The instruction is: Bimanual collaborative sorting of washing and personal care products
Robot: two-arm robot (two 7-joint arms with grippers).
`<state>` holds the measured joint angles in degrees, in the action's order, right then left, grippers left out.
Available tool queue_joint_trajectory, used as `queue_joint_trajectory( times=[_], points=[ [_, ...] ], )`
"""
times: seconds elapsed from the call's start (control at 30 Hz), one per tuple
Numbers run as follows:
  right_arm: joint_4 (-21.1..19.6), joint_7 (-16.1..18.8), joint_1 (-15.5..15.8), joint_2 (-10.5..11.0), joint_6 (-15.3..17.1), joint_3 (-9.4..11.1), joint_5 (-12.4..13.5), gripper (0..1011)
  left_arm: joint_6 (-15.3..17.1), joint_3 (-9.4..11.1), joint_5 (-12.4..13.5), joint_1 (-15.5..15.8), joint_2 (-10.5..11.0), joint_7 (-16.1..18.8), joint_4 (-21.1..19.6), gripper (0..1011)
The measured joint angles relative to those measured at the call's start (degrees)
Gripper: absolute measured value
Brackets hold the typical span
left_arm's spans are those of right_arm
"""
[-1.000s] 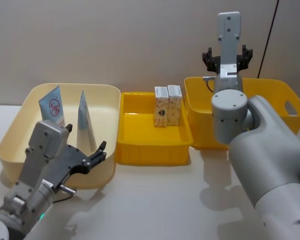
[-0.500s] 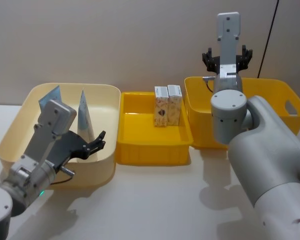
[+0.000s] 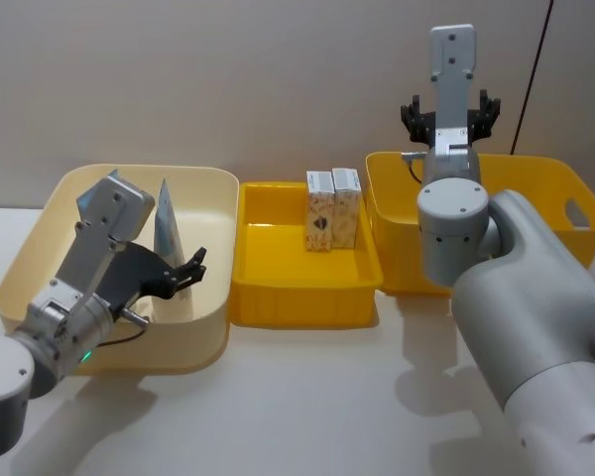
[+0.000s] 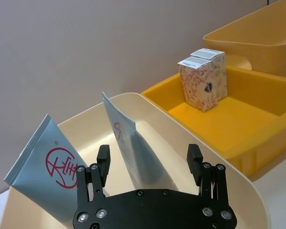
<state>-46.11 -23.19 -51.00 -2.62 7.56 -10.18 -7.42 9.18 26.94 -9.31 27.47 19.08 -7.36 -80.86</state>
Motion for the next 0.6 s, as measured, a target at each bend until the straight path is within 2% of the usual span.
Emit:
queue_joint_trajectory(
  times=[0.3,0.43,0.6],
  points=[
    [0.05,-0.01,-0.02,0.0,-0.01,0.0,0.0,1001,-0.25,-0.49,0.06,1.46,-1.17,-0.21,2.96,1003],
    [0.08,-0.01,-0.02,0.0,0.0,0.0,0.0,1001,-0.36,-0.61,0.08,1.82,-1.43,-0.26,3.63,947],
    [0.08,-0.01,-0.02,0.0,0.0,0.0,0.0,1001,-0.45,-0.72,0.09,2.16,-1.71,-0.3,4.28,810]
  ],
)
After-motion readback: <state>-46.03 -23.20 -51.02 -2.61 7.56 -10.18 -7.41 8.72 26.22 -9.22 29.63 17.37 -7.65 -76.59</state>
